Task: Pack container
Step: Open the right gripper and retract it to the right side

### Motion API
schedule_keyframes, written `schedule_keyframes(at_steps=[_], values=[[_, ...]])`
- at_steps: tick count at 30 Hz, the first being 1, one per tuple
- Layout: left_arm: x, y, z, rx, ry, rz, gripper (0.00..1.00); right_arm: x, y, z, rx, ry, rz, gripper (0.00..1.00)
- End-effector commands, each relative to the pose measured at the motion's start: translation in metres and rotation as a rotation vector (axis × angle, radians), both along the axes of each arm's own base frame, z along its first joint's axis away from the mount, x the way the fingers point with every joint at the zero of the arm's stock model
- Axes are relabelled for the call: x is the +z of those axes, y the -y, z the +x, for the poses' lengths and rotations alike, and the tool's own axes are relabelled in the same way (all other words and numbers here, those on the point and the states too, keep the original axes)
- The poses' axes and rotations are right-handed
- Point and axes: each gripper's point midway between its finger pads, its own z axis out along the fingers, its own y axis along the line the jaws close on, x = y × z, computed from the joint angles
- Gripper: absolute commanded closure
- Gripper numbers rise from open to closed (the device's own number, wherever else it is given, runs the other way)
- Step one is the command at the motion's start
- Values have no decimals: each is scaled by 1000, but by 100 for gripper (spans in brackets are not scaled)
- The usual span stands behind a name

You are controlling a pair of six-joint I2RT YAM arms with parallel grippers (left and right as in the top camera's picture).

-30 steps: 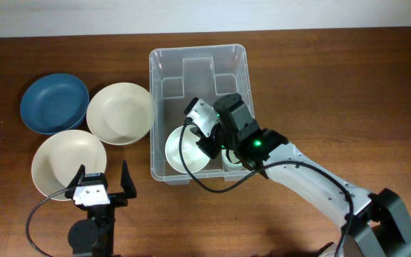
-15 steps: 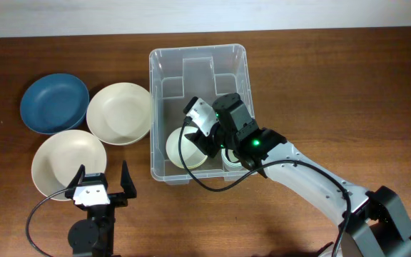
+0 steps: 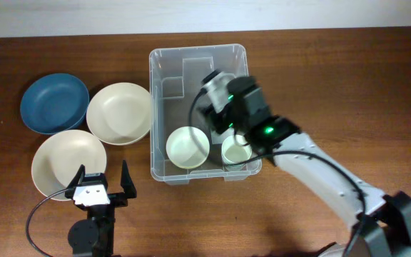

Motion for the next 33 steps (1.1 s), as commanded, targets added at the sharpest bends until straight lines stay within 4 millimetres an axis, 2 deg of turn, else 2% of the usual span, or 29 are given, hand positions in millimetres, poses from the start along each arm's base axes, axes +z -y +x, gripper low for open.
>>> schedule_keyframes(at_steps=[1,3,6,8,10,12,15,18,21,33], values=[[-1,0,0,0,2,14,0,59,75,28,-257,55,118,30],[-1,0,0,0,2,14,0,64,105,32,-331,51,129,28],[-1,0,0,0,2,14,0,68,170,35,-473,42,121,14],[-1,0,0,0,2,14,0,64,212,32,-567,17,108,5],[-1,0,0,0,2,14,0,56,247,27,-650,-20,96,2],[-1,0,0,0,2,14,0,47,277,20,-722,-60,86,1],[-1,0,0,0,2,14,0,39,310,10,-804,-98,80,1],[-1,0,0,0,2,14,0,37,330,5,-854,-105,81,1],[-1,0,0,0,2,14,0,37,340,2,-878,-106,82,1],[-1,0,0,0,2,14,0,36,341,2,-880,-106,82,1]])
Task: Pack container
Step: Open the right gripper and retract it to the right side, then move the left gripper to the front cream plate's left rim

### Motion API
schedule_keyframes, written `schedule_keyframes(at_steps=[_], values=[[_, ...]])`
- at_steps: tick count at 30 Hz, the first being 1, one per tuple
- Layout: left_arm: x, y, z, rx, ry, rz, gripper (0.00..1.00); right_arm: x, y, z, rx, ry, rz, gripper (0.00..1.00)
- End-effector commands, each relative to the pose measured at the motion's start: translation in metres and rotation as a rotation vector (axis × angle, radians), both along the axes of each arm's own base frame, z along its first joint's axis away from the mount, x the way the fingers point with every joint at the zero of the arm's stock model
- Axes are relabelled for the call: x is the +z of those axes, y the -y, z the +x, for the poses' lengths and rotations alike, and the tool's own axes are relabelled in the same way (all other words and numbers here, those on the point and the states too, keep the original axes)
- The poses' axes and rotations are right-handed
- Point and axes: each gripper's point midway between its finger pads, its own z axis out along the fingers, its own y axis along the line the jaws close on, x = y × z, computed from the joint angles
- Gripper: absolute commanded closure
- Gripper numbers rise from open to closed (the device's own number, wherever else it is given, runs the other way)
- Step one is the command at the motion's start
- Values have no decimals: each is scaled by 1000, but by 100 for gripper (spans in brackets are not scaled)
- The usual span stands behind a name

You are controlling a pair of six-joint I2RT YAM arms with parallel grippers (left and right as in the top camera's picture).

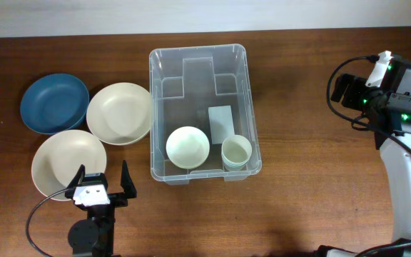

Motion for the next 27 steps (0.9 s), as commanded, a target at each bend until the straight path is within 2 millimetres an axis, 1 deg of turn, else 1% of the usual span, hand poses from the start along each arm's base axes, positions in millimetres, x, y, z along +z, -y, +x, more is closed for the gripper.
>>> schedule_keyframes(at_steps=[1,17,20,21,22,23,25,26,27], values=[[-1,0,0,0,2,14,0,10,2,0,-10,25,-1,1],[-1,0,0,-1,3,13,0,10,2,0,-10,25,-1,1],[4,5,1,-26,22,12,0,10,2,0,-10,25,-1,1],[13,3,1,-17,59,27,0,10,2,0,-10,25,-1,1],[29,0,1,2,123,42,0,10,2,0,-10,25,-1,1],[49,1,-1,-3,206,46,0,10,2,0,-10,25,-1,1],[95,11,-11,-56,396,67,0,10,2,0,-10,25,-1,1],[114,11,-18,-50,472,88,0,10,2,0,-10,25,-1,1],[132,7,-25,-19,532,93,0,10,2,0,-10,25,-1,1]])
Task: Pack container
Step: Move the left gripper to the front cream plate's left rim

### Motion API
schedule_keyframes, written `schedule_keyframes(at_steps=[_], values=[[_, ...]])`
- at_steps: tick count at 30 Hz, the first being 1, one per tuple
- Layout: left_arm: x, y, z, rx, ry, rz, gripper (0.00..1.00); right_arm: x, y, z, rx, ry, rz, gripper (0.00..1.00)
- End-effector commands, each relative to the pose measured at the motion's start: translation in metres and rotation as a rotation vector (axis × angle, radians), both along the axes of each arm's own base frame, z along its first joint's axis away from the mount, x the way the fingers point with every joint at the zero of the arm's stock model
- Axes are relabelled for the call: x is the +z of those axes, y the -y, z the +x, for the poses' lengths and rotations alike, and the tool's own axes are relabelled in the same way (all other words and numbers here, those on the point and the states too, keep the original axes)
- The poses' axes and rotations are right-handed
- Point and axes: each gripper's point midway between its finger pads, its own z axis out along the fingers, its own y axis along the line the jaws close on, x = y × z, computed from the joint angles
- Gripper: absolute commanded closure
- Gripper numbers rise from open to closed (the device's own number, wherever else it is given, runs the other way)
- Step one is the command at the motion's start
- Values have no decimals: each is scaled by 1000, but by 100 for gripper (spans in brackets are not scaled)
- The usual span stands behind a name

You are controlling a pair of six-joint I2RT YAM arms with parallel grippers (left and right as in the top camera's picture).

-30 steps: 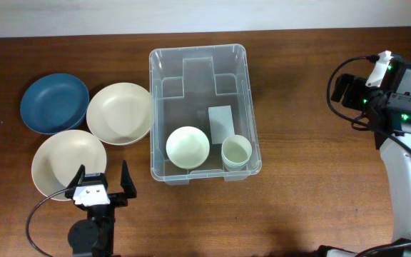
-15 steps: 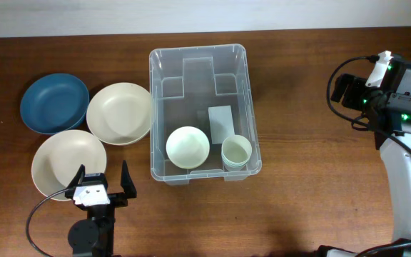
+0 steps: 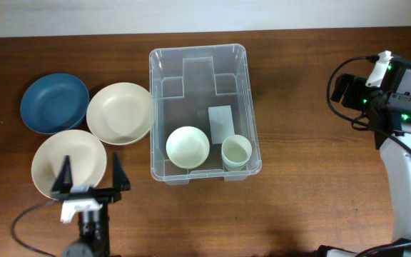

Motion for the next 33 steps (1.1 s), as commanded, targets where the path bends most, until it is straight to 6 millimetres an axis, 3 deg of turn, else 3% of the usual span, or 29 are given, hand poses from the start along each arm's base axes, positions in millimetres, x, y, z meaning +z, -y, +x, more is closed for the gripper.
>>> schedule_keyframes(at_steps=[1,6,11,14,17,21,24,29,33], values=[[40,-2,-16,32,132,36,0,10,2,0,-10,25,-2,1],[71,-10,-18,113,73,112,0,10,2,0,-10,25,-2,1],[125,-10,-12,129,62,159,0,10,2,0,-10,25,-2,1],[157,-2,-2,87,67,176,0,10,2,0,-10,25,-2,1],[170,2,15,55,46,188,0,10,2,0,-10,25,-2,1],[163,1,35,51,0,186,0,10,2,0,-10,25,-2,1],[137,0,49,40,-108,183,0,10,2,0,-10,25,-2,1],[93,0,56,24,-287,176,0,10,2,0,-10,25,-2,1],[78,-7,61,55,-349,167,0,10,2,0,-10,25,-2,1]])
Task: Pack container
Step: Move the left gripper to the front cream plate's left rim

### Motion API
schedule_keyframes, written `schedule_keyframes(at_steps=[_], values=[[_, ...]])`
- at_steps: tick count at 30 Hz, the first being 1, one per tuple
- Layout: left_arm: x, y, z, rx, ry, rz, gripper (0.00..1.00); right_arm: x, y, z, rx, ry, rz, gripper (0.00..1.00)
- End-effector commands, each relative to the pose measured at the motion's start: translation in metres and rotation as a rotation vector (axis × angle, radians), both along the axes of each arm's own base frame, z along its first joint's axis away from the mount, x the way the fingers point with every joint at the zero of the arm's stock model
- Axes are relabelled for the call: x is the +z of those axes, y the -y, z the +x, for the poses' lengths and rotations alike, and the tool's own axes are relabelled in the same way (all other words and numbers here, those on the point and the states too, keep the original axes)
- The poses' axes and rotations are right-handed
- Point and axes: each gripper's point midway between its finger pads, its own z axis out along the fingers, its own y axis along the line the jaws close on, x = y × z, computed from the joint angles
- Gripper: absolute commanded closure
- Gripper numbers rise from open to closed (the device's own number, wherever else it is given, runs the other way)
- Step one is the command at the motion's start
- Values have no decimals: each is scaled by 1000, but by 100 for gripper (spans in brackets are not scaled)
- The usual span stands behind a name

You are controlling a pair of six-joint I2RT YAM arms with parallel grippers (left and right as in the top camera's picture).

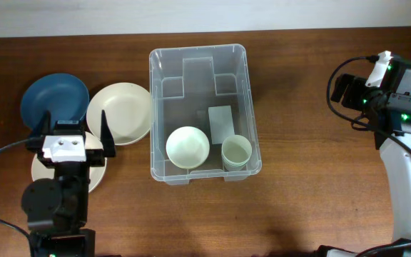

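Observation:
A clear plastic container stands at the table's middle. Inside it lie a pale green bowl, a pale green cup and a flat grey-white card. Left of it sit a blue plate, a cream plate and a second cream plate that my left arm mostly covers. My left gripper is open above the spot where the three plates meet. My right gripper rests at the far right, away from the container; its fingers do not show.
The brown wooden table carries nothing else. Black cables trail from both arms, one at the lower left and one by the right arm.
My left arm has moved up the table from the near edge, and its open gripper now hangs over the near cream plate by the blue plate. The right arm has not moved.
First my right gripper was down inside the container, by the cup and bowl. Then it was back at the far right, with a flat card lying in the container. My left gripper stood open at the near edge, shifted slightly left, and now is over the plates.

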Motion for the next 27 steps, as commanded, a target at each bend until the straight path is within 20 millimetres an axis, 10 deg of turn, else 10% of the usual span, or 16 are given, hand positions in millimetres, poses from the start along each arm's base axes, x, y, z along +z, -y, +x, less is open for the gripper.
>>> schedule_keyframes(at_steps=[1,13,20,27], values=[[-2,-6,5,39,-15,14,0,10,2,0,-10,25,-1,1],[-80,-80,54,369,-215,-395,0,10,2,0,-10,25,-1,1],[-114,-165,28,634,-231,-611,0,10,2,0,-10,25,-1,1],[-153,-183,-3,678,-373,-729,0,10,2,0,-10,25,-1,1]])
